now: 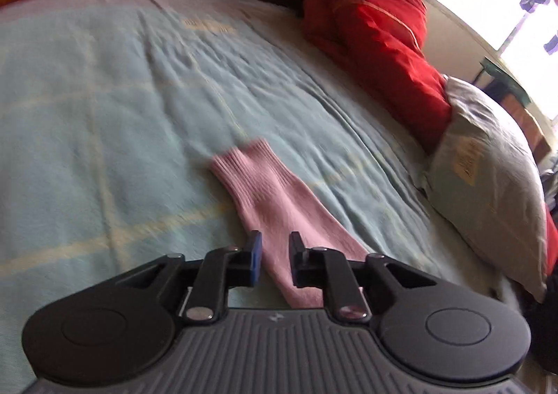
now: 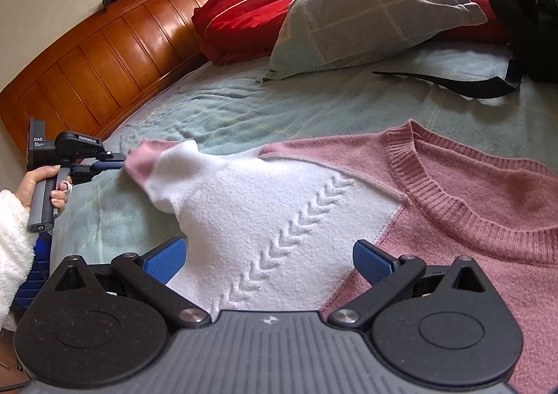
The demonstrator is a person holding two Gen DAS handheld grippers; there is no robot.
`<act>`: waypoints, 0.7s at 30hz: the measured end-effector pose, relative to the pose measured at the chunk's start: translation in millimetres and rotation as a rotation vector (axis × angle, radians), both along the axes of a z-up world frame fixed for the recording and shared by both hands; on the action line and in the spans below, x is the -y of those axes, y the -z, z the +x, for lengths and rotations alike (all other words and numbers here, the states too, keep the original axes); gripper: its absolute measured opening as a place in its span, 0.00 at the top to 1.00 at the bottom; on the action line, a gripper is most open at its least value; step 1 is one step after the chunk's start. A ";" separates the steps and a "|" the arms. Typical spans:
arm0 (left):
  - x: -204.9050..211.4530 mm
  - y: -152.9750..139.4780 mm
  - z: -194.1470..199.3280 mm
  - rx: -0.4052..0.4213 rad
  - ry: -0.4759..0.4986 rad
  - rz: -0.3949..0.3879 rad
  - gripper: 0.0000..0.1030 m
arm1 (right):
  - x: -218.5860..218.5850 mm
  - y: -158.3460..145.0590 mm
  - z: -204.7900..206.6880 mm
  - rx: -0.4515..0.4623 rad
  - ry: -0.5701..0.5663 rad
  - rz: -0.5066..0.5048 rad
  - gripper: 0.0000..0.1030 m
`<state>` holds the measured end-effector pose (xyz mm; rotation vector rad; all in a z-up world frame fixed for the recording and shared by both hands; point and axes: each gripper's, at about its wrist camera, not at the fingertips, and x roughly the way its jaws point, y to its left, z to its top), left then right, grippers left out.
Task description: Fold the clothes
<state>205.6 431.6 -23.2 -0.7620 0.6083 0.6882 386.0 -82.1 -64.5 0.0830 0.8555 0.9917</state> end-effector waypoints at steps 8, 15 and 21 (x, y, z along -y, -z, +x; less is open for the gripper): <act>78.0 -13.3 27.8 0.023 0.296 -0.071 0.57 | -0.4 1.2 1.5 -0.009 0.001 -0.004 0.00; 189.7 -6.7 87.9 0.106 0.687 -0.250 0.39 | -5.8 5.2 -1.1 0.008 -0.017 -0.059 0.00; 216.0 44.7 130.4 -0.027 0.696 -0.324 0.39 | -6.3 7.9 0.3 0.008 -0.021 -0.065 0.00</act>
